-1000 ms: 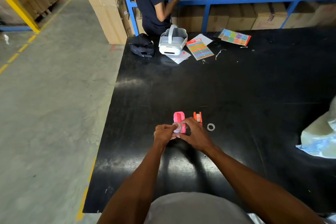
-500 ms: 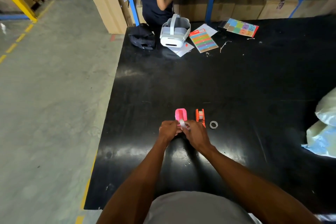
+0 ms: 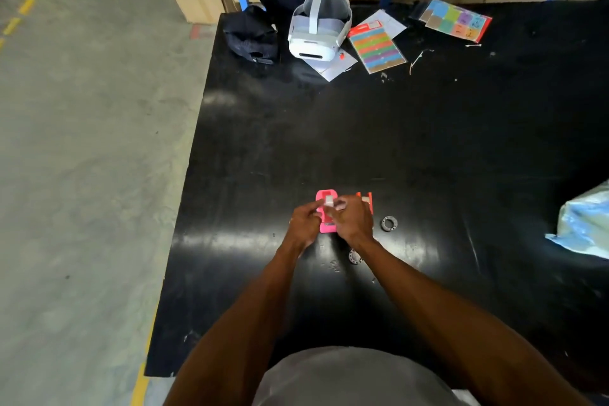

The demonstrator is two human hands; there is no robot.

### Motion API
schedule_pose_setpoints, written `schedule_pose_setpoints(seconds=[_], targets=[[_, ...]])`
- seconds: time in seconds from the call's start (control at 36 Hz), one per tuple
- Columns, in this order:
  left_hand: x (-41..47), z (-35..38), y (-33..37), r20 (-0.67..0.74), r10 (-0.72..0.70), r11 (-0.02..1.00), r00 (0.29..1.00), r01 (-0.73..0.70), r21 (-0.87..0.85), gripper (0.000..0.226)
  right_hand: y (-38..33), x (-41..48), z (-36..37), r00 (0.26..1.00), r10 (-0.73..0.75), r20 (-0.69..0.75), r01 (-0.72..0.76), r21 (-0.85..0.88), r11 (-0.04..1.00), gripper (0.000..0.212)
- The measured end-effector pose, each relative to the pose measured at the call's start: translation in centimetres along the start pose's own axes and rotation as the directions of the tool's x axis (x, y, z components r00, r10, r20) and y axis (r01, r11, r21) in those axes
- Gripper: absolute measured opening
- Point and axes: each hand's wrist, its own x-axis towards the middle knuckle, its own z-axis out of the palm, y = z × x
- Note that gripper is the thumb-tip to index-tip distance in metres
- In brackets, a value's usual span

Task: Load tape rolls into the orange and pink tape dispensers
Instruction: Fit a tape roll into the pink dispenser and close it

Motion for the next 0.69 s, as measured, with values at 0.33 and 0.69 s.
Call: schedule_pose_setpoints(seconds=[0.33, 0.69], targets=[[1.5, 0.6, -1.8, -0.076, -0.027, 0.994, 0.997, 0.018, -0.112, 0.040, -1.7, 0.3, 0.2, 0.999, 0.029, -0.030, -0.030, -0.045, 0.999, 0.028], [0.0, 1.4, -1.3, -0.055, 0.076, 0.997, 0.996, -0.076, 0.001, 0.041, -1.6, 0.5, 0.1, 0.999, 0.050, 0.004, -0.049, -0.153, 0.987, 0.022]])
